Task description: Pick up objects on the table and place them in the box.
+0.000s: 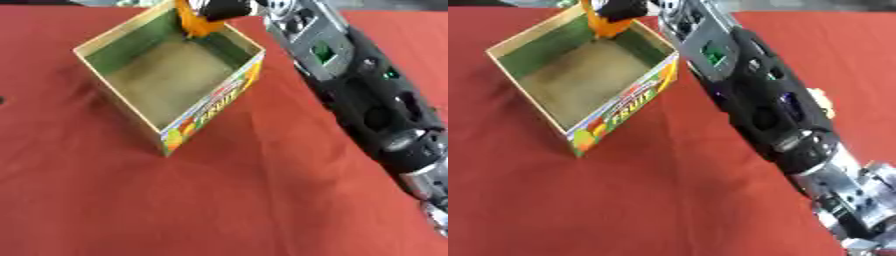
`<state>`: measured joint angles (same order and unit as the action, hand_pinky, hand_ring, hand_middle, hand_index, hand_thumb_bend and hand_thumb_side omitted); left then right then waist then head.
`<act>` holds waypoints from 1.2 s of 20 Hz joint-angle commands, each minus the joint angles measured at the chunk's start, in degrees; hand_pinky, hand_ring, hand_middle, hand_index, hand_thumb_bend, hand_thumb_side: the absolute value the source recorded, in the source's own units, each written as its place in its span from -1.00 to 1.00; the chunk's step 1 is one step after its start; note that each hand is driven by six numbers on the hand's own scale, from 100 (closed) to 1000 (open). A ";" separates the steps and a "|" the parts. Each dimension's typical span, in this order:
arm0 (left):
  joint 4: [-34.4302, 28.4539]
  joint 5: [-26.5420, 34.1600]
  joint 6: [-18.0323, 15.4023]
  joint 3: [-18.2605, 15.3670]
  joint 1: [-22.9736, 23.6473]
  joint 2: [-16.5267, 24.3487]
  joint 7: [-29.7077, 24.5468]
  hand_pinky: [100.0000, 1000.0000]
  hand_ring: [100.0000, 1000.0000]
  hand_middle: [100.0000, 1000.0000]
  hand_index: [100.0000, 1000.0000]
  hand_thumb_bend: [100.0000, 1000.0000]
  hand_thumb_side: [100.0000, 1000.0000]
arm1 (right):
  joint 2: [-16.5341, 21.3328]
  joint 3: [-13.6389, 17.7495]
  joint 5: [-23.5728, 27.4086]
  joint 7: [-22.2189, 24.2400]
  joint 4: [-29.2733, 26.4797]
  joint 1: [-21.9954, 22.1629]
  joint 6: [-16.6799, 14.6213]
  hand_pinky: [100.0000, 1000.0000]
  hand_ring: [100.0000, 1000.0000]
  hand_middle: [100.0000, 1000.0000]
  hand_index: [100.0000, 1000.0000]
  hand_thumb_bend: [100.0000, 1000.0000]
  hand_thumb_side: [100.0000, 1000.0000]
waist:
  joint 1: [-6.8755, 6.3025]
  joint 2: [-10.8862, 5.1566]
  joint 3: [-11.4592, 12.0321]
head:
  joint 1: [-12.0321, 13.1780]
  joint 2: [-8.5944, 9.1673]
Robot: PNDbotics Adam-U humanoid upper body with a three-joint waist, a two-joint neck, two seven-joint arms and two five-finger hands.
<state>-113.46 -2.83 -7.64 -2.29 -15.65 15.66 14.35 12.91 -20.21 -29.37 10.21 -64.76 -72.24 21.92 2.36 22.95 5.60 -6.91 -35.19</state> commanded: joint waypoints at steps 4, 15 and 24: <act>-1.14 0.33 -0.07 -0.16 -0.79 0.64 -0.16 0.00 0.28 0.33 0.48 -1.00 0.30 | -2.18 3.01 -5.91 0.02 10.24 -1.45 -7.94 0.33 0.50 -0.15 0.29 -1.00 -0.58 | -0.13 -1.06 0.58 | -0.90 1.89; -1.14 0.42 0.07 -0.15 -0.65 0.30 -0.23 0.00 0.28 0.33 0.48 -1.00 0.30 | -2.90 4.26 -12.92 6.61 15.41 -0.51 -9.64 0.60 0.85 0.54 0.86 -1.00 0.20 | -0.23 -1.18 0.55 | -1.70 2.24; -1.14 0.47 0.28 -0.19 -0.08 0.20 -0.25 0.00 0.28 0.34 0.48 -1.00 0.30 | -1.56 4.36 -14.10 6.72 9.39 -1.52 -7.19 0.77 1.00 0.72 1.00 -0.01 0.62 | -0.48 -1.98 -0.23 | -1.49 0.96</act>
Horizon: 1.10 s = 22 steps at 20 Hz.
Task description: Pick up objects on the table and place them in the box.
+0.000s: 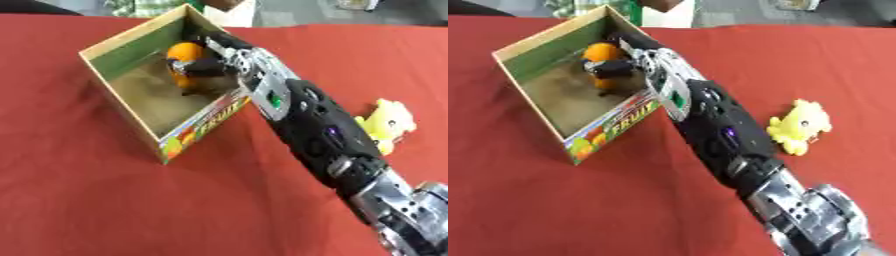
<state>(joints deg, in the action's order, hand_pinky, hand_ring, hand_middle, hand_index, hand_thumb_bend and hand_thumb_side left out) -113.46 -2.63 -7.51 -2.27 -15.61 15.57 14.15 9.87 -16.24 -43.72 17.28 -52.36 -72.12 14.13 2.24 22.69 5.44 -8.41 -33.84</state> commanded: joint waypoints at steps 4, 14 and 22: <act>-1.14 0.24 0.28 -0.31 0.29 0.26 0.03 0.00 0.28 0.34 0.48 -1.00 0.30 | 3.20 0.10 3.45 -0.09 -7.42 -1.78 1.09 0.76 1.00 0.70 1.00 0.02 0.64 | -0.45 -2.17 -0.69 | 0.10 -0.95; -1.14 0.10 0.42 -0.58 0.90 0.24 0.25 0.00 0.29 0.34 0.48 -1.00 0.30 | 11.66 -0.46 16.27 1.89 -21.80 0.52 5.19 0.74 0.99 0.67 1.00 -0.13 0.64 | -0.58 -2.88 -2.10 | 1.17 -1.79; -1.14 -0.21 0.33 -1.07 1.26 0.50 0.81 0.01 0.29 0.34 0.48 -1.00 0.30 | 26.01 1.46 22.91 1.03 -36.69 11.25 8.21 0.75 0.99 0.67 1.00 -0.17 0.65 | -0.70 -3.19 -3.48 | 2.49 -2.06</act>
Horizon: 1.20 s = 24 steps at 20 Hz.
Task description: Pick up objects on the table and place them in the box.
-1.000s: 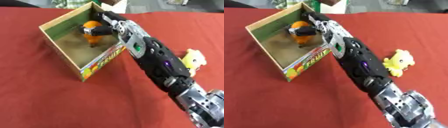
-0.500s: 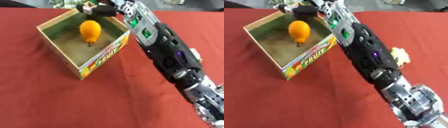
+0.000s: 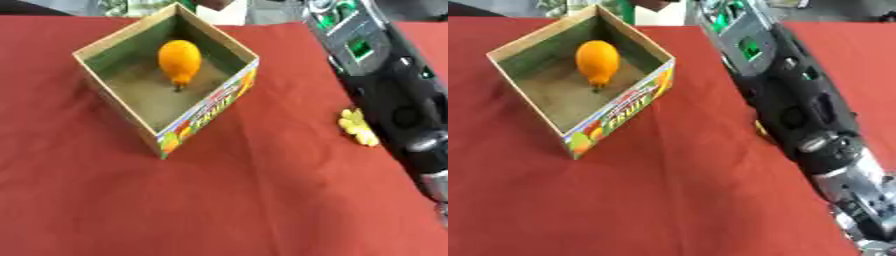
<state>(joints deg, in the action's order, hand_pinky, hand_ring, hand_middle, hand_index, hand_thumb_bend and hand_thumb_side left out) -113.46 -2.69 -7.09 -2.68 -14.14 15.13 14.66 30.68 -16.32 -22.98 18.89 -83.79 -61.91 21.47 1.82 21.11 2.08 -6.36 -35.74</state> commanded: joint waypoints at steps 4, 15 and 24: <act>-1.14 -0.26 -0.12 -0.79 -0.18 0.98 0.47 0.01 0.29 0.34 0.48 -1.00 0.30 | 10.94 3.25 3.85 -1.59 -12.03 8.07 1.92 0.76 1.00 0.69 1.00 -0.19 0.65 | -0.51 -1.70 -0.67 | 0.83 -0.23; -1.14 -0.40 -0.23 -1.20 -0.28 0.67 0.93 0.01 0.29 0.34 0.48 -1.00 0.28 | 18.18 7.17 5.21 -2.99 -22.82 24.09 2.11 0.78 1.00 0.72 1.00 -0.22 0.62 | -2.02 -1.81 -1.27 | 3.59 0.31; -1.14 -0.49 -0.23 -1.38 -0.36 0.25 1.18 0.01 0.29 0.34 0.48 -1.00 0.27 | 18.88 7.67 3.53 -2.69 -24.76 32.17 0.94 0.80 1.00 0.74 1.00 -0.20 0.52 | -3.20 -1.93 -1.92 | 5.05 0.74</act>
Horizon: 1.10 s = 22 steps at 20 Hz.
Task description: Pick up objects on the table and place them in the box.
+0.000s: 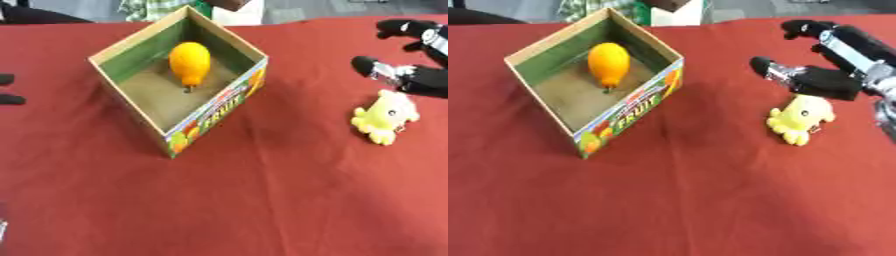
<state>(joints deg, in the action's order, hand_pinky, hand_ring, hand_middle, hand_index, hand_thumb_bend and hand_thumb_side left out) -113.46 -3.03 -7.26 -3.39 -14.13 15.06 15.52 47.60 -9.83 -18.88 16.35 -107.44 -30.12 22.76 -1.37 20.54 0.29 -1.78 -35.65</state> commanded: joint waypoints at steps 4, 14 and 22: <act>-1.14 -0.22 -0.04 -0.80 -0.26 0.28 0.47 0.01 0.29 0.34 0.48 -1.00 0.27 | 1.65 1.71 -1.33 -1.53 -0.82 3.43 -0.30 0.80 1.00 0.75 1.00 -0.12 0.56 | -0.29 -1.52 -0.29 | 0.82 0.74; -1.14 -0.23 0.27 -0.72 -0.07 0.11 0.42 0.00 0.29 0.34 0.48 -1.00 0.26 | 1.30 1.16 -8.19 -1.74 1.90 6.53 -3.69 0.80 1.00 0.80 1.00 0.03 0.36 | -0.61 -2.25 -0.86 | 1.18 1.00; -1.14 -0.20 0.33 -0.68 0.06 0.00 0.37 0.00 0.30 0.34 0.48 -1.00 0.27 | 0.74 0.69 -9.79 0.56 6.20 6.87 -4.39 0.81 1.00 0.82 1.00 0.12 0.33 | -0.56 -2.23 -0.85 | 1.16 1.05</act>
<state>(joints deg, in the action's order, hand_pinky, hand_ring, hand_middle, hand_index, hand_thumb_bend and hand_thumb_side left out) -113.46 -3.06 -7.04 -3.70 -13.94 14.58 15.75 47.22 -9.55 -28.13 16.47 -101.35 -22.83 18.54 -2.07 19.53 -0.52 -0.66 -35.18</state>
